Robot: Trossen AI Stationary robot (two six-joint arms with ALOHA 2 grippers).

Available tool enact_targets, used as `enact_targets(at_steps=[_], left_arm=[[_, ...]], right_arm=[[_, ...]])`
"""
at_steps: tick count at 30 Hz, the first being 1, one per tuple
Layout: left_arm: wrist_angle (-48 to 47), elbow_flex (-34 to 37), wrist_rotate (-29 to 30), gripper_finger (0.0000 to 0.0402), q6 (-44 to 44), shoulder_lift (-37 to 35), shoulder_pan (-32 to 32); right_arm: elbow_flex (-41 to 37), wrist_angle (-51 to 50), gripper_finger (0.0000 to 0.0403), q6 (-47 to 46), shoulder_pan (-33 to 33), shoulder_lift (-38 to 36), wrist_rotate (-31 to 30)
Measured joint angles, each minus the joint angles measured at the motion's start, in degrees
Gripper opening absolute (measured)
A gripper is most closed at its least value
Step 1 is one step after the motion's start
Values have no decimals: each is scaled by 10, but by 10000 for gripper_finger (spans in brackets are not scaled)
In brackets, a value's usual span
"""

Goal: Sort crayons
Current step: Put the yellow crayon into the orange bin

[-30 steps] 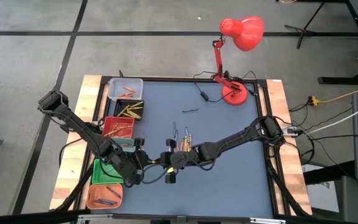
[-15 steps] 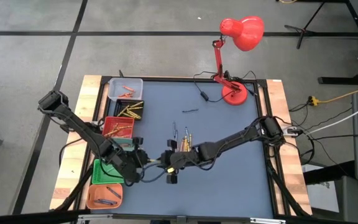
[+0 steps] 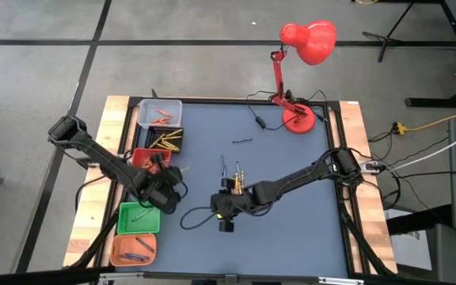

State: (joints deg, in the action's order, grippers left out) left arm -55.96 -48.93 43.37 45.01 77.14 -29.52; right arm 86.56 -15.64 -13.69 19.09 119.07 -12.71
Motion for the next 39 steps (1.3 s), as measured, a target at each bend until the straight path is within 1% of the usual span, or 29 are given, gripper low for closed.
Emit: enact_targets(at_steps=[3, 9, 12, 15, 18, 21, 29, 39], left_arm=[[-64, 0, 11, 9, 42, 0, 7], [-201, 0, -12, 9, 145, 0, 10], [-249, 0, -32, 9, 182, 0, 10], [-277, 0, -71, 9, 199, 0, 10], [-285, 0, -111, 12, 204, 0, 10], [-285, 0, -131, 20, 205, 0, 10], [-285, 0, -129, 43, 207, 0, 10], [-263, 0, -128, 73, 210, 0, 10]], right_arm=[[0, -7, 163, 0, 0, 0, 0], [0, -10, 163, 0, 0, 0, -2], [0, -10, 163, 0, 0, 0, -2], [0, -10, 163, 0, 0, 0, -2], [0, -10, 163, 0, 0, 0, -2], [0, -10, 163, 0, 0, 0, -2], [0, -36, 163, -1, 0, 0, -1], [0, -129, 163, -91, 0, 0, 0]])
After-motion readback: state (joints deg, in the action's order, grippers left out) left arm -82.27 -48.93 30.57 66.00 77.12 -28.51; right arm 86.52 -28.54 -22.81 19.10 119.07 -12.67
